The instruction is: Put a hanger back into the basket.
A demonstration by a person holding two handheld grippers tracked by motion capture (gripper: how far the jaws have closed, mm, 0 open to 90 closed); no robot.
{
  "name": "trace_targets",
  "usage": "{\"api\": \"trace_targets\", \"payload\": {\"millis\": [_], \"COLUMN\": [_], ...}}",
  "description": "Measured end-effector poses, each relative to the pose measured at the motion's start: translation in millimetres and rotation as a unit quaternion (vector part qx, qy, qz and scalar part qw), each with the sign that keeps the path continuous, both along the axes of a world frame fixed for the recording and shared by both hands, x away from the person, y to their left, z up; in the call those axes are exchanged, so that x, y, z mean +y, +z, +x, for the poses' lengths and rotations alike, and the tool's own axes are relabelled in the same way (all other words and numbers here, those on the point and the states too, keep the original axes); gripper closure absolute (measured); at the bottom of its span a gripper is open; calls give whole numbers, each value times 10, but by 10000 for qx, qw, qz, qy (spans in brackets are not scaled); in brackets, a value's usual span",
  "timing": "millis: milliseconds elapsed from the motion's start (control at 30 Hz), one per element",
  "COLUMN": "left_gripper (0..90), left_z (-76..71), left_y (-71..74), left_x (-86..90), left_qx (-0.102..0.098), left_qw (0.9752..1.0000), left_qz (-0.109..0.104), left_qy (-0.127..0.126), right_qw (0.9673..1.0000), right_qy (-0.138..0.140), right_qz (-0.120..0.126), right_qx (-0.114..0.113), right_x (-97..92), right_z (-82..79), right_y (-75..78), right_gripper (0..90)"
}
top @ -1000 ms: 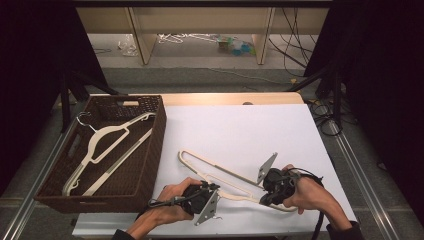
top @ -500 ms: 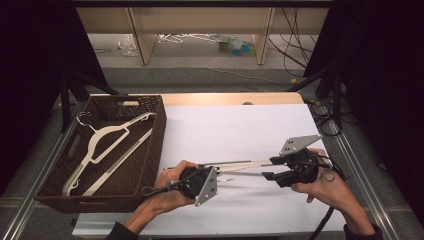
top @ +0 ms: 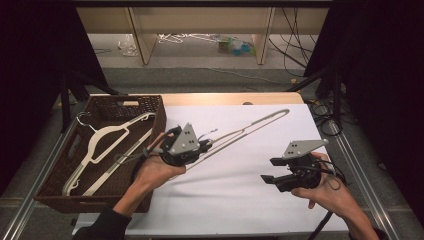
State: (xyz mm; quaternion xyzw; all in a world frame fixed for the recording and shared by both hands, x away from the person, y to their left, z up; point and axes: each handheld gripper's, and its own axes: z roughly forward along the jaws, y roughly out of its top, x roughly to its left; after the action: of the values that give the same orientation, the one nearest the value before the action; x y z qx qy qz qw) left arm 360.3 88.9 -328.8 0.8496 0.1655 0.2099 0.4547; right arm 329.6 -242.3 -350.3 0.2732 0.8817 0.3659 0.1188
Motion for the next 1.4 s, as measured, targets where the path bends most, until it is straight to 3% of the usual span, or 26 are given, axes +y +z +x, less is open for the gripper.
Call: {"api": "trace_targets", "payload": {"millis": [33,133,233,367,533,667,800,1033,1200,1333,1400], "left_gripper": [857,858,858,858,858,858,858,858,859,859,858], "left_z": [-1,-15,-23,-47,-90,-125,-140,-62,19,90,127], "left_y": [42,163,282,461,742,913,1052,1218,1250,1207,1159], "left_x": [28,110,202,328,479,601,741,1051,1333,1580,1698], "left_qx": [158,431,791,1067,1241,1295,1185,1073,931,819,806], "left_qw": [9996,9977,9934,9882,9846,9840,9863,9871,9866,9866,9856], "left_qz": [-219,-509,-821,-1089,-1226,-1218,-1132,-1081,-1020,-799,-732], "left_qy": [60,110,141,146,133,142,187,487,870,1166,1297], "right_qw": [10000,10000,9999,9999,9997,9994,9995,9992,9991,9992,9990], "right_qy": [35,-24,83,45,51,120,146,142,140,188,117], "right_qz": [-53,35,77,73,28,-50,-45,-108,-118,-109,-119], "right_qx": [58,-29,52,112,256,305,259,350,384,328,424], "right_x": [-2,14,9,17,51,77,85,74,68,61,62], "right_z": [-2,-23,-49,-78,-69,-73,-75,-70,-66,-54,-65], "right_y": [6,-35,-86,-222,-407,-445,-463,-492,-516,-537,-539], "right_gripper": [397,392,387,345,333,332,329,325,325,324,323]}}
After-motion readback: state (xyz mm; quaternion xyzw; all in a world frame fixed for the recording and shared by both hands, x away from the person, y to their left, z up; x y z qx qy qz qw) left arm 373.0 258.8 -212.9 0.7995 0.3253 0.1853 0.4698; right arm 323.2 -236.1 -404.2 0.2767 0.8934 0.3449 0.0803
